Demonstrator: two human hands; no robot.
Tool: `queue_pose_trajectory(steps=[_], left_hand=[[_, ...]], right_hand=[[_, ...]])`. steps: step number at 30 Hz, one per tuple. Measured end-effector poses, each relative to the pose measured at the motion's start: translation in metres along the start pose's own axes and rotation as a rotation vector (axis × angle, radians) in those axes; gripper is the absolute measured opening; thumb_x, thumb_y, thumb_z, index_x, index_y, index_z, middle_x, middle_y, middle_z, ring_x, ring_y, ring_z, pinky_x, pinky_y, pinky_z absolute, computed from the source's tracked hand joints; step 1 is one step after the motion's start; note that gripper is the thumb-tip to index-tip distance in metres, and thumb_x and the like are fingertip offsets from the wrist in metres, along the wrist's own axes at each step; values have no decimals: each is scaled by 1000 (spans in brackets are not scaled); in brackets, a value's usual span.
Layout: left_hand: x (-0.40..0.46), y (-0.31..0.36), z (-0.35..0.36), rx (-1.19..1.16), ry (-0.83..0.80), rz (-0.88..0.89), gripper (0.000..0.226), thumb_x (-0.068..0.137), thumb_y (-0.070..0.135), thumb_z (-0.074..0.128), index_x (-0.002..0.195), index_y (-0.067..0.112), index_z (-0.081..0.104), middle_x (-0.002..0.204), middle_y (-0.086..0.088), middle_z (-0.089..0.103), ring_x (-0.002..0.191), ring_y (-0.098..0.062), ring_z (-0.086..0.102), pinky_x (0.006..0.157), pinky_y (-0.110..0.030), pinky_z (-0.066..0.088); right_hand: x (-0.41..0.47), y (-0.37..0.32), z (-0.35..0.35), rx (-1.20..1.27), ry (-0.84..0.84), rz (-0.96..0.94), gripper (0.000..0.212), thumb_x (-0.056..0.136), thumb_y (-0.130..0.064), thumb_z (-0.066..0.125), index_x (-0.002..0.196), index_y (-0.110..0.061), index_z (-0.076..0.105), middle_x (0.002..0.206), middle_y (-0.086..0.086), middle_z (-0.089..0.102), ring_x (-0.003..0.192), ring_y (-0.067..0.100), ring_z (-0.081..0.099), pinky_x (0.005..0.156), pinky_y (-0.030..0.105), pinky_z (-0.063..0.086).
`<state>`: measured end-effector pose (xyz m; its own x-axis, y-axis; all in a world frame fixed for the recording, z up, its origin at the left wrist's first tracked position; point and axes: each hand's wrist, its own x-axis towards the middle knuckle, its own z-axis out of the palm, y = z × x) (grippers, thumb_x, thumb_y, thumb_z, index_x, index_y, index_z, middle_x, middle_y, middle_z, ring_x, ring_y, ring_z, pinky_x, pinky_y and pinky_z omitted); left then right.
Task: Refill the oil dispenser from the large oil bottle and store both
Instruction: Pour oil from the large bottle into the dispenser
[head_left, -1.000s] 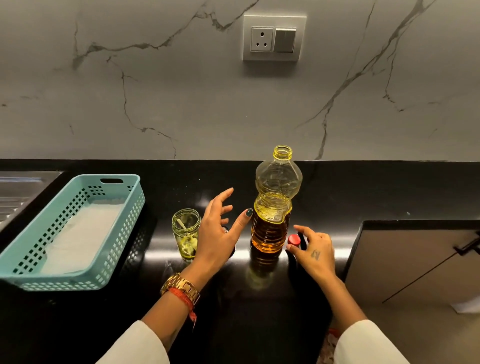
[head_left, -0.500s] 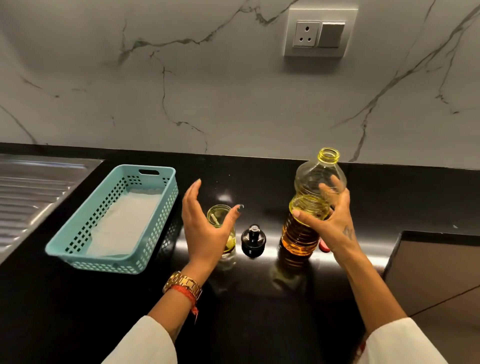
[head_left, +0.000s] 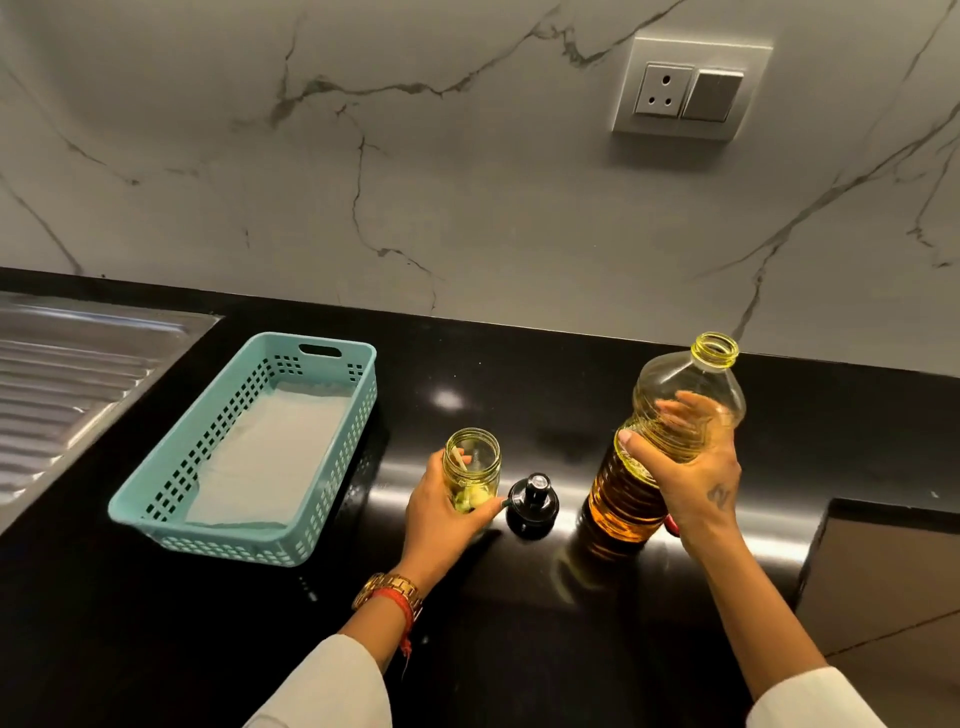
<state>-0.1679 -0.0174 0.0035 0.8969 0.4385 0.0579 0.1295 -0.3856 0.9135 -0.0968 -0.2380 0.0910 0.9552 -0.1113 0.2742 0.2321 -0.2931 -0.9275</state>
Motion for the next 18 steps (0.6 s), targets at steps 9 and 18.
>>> queue_pose_trajectory(steps=[9, 18], left_hand=[[13, 20, -20, -17, -13, 91, 59, 52, 33, 89, 101, 29, 56, 89, 10, 69, 82, -2, 65, 76, -21, 53], [13, 81, -59, -65, -67, 265, 62, 54, 31, 88, 107, 29, 56, 93, 11, 68, 85, 0, 64, 75, -15, 52]], right_hand=[[8, -36, 12, -36, -112, -202, 67, 50, -50, 73, 109, -30, 49, 103, -6, 64, 94, 3, 61, 79, 17, 46], [27, -86, 14, -632, -149, -732, 70, 57, -44, 71, 116, -11, 54, 96, 10, 66, 88, 30, 62, 79, 46, 50]])
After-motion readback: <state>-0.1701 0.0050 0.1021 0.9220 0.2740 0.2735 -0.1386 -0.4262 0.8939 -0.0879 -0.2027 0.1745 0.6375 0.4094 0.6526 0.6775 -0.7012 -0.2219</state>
